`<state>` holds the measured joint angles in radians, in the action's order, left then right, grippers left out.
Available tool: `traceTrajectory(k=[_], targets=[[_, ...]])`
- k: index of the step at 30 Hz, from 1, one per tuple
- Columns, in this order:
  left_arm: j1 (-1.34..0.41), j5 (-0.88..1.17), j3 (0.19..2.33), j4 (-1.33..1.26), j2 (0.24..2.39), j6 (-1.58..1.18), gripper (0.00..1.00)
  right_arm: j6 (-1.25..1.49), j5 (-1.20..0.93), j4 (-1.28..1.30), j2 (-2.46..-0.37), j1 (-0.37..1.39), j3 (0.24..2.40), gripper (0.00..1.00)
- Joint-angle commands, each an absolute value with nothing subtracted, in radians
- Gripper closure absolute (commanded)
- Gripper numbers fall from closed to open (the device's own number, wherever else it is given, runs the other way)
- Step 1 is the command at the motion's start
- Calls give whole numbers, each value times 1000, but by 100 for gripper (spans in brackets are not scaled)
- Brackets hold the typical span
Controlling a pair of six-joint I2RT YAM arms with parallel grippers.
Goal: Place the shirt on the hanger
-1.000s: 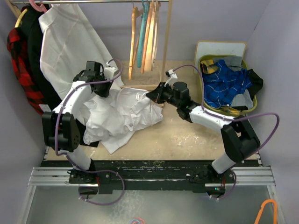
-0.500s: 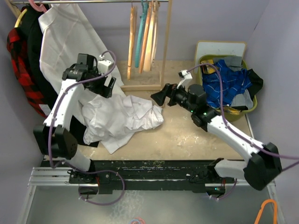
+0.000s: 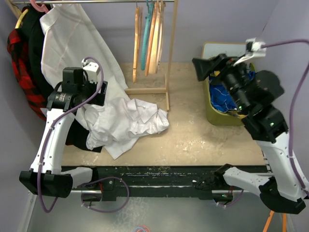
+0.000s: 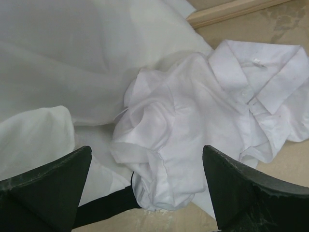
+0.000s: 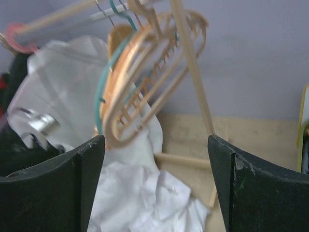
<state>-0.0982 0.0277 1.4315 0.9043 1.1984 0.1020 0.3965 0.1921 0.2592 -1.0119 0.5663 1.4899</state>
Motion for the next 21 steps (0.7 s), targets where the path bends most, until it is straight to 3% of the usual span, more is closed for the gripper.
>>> traceTrajectory(k=[1,10,21], targets=[[-89,-92,1386,829,1195,37,0,339,180,414,-1165,564,1764,13],[-83,-114,1357,799,1163,34,1,327,75,428,-1433,567,2035,14],[-83,-107,1314,784,1138,59,1,345,25,344,-1522,578,2079,16]])
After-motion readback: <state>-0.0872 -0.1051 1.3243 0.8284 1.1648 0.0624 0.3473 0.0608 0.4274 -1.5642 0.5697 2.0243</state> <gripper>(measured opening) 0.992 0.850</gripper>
